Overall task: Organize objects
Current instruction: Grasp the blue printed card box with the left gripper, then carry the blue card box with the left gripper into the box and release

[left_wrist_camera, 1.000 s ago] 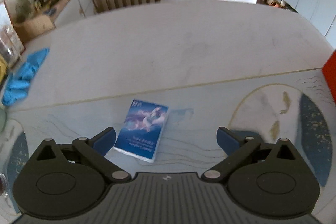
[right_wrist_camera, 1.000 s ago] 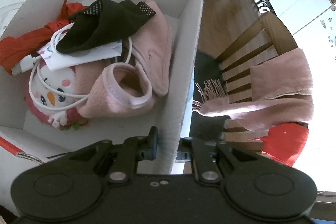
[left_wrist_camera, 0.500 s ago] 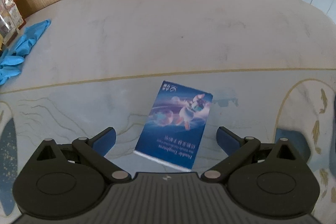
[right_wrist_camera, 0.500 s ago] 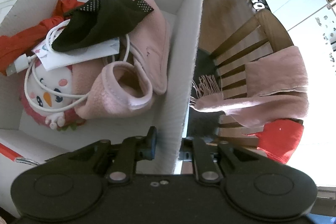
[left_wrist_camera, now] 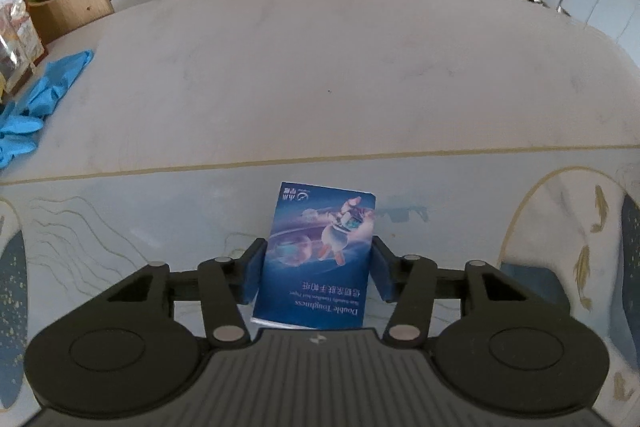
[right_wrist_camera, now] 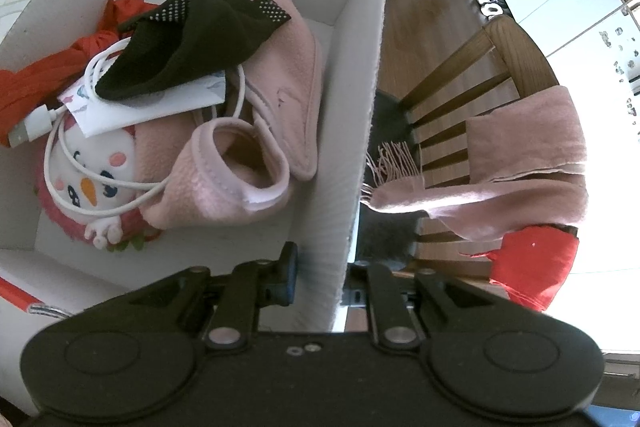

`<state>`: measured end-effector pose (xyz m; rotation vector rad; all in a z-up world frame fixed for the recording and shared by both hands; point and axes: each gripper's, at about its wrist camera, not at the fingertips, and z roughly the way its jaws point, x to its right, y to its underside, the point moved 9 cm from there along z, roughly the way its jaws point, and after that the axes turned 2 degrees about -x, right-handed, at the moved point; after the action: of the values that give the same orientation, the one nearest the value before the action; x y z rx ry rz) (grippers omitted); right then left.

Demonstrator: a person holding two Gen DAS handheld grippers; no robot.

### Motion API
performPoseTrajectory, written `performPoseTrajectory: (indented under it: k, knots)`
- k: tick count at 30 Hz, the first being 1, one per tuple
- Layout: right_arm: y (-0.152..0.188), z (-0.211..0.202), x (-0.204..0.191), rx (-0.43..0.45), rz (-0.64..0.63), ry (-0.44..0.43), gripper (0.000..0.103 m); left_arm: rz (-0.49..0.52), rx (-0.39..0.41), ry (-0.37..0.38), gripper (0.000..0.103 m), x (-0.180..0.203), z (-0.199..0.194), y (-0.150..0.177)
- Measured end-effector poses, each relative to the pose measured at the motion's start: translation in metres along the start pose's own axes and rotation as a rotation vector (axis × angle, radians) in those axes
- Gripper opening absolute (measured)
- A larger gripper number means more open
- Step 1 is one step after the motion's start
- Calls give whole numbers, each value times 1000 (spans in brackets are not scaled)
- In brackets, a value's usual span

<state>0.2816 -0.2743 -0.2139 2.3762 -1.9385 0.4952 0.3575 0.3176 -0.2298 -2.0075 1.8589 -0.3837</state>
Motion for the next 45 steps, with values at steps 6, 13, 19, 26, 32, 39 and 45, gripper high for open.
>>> performPoseTrajectory:
  k: [6, 13, 19, 26, 32, 39, 45]
  knots:
    - [1, 1, 2, 12, 23, -10, 13, 21, -7, 18, 52, 21, -16, 7]
    - [1, -1, 5, 25, 56, -41, 11, 57, 27, 129, 52, 74, -56, 11]
    - [3, -1, 8, 43, 71, -75, 9, 147, 45, 216, 52, 136, -97, 17]
    - [3, -5, 8, 69, 91, -106, 6, 255, 82, 303, 52, 210, -140, 18]
    - [4, -14, 8, 101, 88, -141, 4, 361, 120, 362, 52, 270, -172, 13]
    - [6, -20, 6, 120, 82, -153, 4, 479, 146, 411, 52, 347, -193, 15]
    - [6, -19, 8, 127, 75, -160, 5, 581, 143, 438, 52, 399, -197, 20]
